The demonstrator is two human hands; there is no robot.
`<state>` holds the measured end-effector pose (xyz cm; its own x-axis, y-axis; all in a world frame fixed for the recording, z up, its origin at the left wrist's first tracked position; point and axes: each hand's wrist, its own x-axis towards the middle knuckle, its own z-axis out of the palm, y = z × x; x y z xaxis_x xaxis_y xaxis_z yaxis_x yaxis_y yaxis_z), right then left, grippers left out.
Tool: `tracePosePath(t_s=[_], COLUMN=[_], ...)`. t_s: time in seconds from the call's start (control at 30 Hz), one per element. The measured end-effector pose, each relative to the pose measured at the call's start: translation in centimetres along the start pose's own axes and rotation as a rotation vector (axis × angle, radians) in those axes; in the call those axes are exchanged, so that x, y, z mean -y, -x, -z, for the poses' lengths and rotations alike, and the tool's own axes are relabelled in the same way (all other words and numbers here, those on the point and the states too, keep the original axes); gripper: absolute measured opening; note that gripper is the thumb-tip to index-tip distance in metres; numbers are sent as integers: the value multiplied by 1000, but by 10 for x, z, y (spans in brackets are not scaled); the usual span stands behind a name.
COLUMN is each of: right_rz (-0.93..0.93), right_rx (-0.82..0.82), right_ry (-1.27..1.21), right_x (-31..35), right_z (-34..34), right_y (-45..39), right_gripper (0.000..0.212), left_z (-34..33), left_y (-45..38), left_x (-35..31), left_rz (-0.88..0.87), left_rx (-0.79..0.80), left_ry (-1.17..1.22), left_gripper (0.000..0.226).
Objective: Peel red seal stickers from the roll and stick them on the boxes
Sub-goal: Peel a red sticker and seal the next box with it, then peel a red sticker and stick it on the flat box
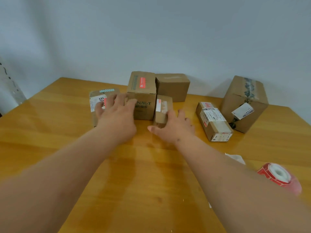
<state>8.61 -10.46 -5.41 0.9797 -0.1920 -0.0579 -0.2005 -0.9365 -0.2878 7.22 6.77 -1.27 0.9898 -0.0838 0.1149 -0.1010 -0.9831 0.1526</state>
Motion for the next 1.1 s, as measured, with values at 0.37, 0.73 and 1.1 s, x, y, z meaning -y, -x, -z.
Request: tracePosePath(t_s=[0.37,0.73,1.1], right_rz=[-43,62,118], right_rx=[70,385,-40], right_ry=[-112,-389,-226], right_x=[-25,-95,-119], right_z=[23,54,76], right_y=[25,89,106], right_gripper=[60,73,25], left_z=[-28,-44,-30], left_y=[19,61,79], left_x=[-43,-51,-76], left_rz=[-134,-170,-167], left_rx=[101,328,206], left_ry=[235,202,123], left_gripper=[67,90,89])
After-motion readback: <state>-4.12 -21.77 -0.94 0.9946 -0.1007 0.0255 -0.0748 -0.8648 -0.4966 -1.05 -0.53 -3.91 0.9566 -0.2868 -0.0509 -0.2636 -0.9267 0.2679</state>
